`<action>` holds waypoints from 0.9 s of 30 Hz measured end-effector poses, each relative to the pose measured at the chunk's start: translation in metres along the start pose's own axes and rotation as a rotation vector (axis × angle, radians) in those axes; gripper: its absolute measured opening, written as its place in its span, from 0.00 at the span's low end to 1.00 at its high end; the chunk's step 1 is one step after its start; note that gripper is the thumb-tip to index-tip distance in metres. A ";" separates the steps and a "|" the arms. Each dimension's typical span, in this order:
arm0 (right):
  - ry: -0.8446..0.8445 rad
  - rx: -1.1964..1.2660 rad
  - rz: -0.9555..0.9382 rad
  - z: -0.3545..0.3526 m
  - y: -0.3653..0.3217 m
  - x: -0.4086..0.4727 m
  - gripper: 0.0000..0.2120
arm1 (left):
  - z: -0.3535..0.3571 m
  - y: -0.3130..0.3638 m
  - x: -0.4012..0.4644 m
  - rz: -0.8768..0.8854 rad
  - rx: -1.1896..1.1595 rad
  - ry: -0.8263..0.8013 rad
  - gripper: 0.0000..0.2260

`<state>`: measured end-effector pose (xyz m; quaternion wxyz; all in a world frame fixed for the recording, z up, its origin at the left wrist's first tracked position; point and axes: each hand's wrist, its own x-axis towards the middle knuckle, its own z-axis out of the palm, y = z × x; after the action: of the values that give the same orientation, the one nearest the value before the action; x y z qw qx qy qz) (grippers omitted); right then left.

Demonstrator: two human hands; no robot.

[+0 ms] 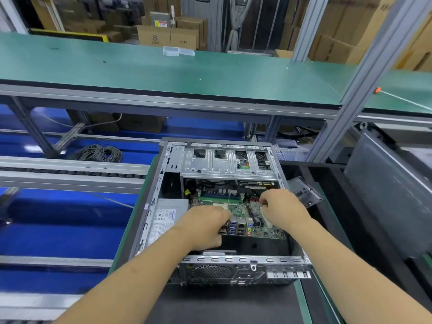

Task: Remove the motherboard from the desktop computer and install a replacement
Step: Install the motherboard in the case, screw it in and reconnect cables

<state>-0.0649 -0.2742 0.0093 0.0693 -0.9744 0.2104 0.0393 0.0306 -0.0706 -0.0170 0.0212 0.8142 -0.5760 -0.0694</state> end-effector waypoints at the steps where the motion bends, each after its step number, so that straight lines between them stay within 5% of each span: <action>1: -0.036 0.000 -0.057 -0.001 -0.001 -0.003 0.12 | -0.001 0.001 0.000 -0.024 -0.037 0.008 0.12; 6: -0.346 0.369 -0.226 -0.009 -0.011 -0.012 0.20 | -0.010 0.003 0.003 -0.015 -0.109 0.053 0.11; 9: -0.404 0.544 -0.227 -0.007 -0.010 -0.012 0.16 | -0.012 0.001 0.005 -0.020 -0.159 0.033 0.12; 14: -0.219 0.427 -0.246 0.009 -0.013 -0.008 0.11 | -0.012 -0.003 0.002 -0.038 -0.409 -0.081 0.20; 21: -0.053 0.521 -0.108 0.019 -0.016 0.000 0.13 | -0.003 -0.009 -0.013 -0.028 -0.009 0.276 0.18; 27: -0.082 0.532 -0.111 0.027 -0.022 0.000 0.13 | 0.001 -0.007 -0.010 -0.212 -0.247 0.242 0.16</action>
<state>-0.0572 -0.2502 -0.0147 0.3333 -0.9295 0.1567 0.0183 0.0341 -0.0589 -0.0182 0.1823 0.8639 -0.4676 -0.0431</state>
